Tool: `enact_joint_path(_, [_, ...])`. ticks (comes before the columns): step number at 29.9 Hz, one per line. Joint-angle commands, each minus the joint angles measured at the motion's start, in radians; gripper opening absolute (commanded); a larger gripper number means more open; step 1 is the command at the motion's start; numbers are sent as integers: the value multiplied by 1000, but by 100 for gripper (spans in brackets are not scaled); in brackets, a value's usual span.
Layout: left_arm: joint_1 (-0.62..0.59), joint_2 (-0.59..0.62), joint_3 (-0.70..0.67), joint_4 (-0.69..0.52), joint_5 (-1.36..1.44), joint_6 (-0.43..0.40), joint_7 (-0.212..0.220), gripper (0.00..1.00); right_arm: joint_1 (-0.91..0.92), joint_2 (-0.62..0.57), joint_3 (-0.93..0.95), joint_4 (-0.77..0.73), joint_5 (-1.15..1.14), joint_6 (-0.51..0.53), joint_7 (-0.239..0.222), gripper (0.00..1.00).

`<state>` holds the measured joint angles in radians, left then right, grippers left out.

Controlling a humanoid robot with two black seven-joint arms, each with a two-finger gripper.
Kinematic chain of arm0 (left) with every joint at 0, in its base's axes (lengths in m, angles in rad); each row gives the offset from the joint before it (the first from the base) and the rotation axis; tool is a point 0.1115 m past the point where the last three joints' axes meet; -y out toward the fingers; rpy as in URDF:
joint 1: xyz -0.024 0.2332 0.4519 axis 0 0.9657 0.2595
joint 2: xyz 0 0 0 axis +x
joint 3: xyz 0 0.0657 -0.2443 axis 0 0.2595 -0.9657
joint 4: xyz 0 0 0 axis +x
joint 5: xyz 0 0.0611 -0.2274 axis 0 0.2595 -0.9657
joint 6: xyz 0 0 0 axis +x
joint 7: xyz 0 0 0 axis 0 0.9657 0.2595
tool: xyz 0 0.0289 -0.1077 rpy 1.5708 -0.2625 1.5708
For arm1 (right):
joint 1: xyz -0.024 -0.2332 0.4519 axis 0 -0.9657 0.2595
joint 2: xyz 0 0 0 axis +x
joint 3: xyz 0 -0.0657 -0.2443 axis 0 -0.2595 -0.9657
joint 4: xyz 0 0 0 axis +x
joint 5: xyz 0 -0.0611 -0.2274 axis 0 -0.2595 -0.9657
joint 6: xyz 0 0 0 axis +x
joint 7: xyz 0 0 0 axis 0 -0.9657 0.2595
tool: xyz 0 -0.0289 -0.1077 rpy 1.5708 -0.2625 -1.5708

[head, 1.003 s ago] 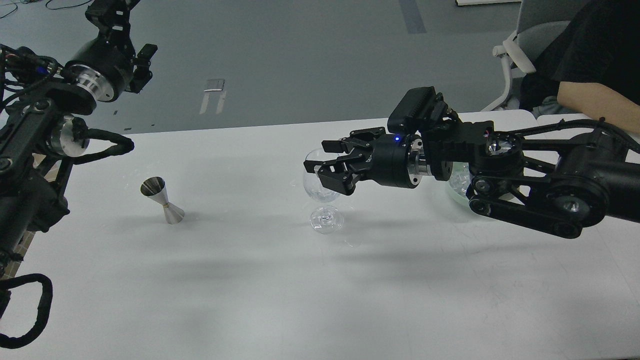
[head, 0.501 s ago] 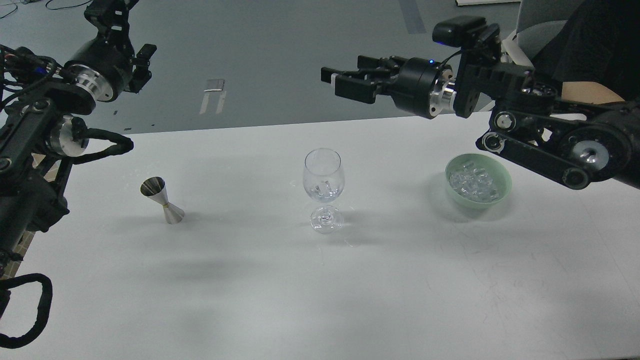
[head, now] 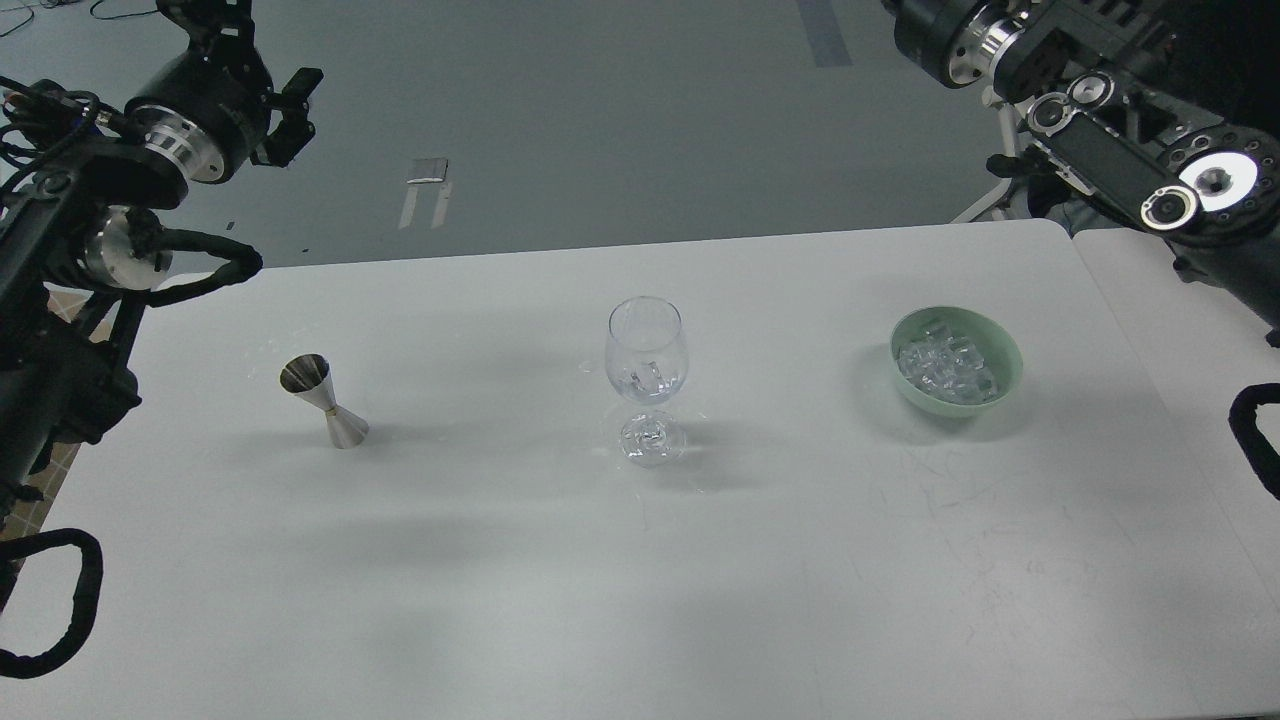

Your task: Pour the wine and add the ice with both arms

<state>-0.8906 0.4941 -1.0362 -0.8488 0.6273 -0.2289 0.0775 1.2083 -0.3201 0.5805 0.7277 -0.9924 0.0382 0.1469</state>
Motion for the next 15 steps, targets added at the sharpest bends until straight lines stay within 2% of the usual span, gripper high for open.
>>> enact_joint_path(1, [-24,1,-1,1,-11,-12,16,98,14,13,4,-50,121,0,-1,100])
enact_joint_path(4, [-28,-3,-14,-1,-15,-13,1,98,19,29,7,-94,196,-1,0,100])
enact_joint_path(9, [-47,-2,-10,20,-14,-12,-1,98,14,49,97,-131,284,-3,0,100])
enact_joint_path(15, [-48,-57,-8,59,-15,-13,1,98,5,134,220,-214,374,-4,2,100])
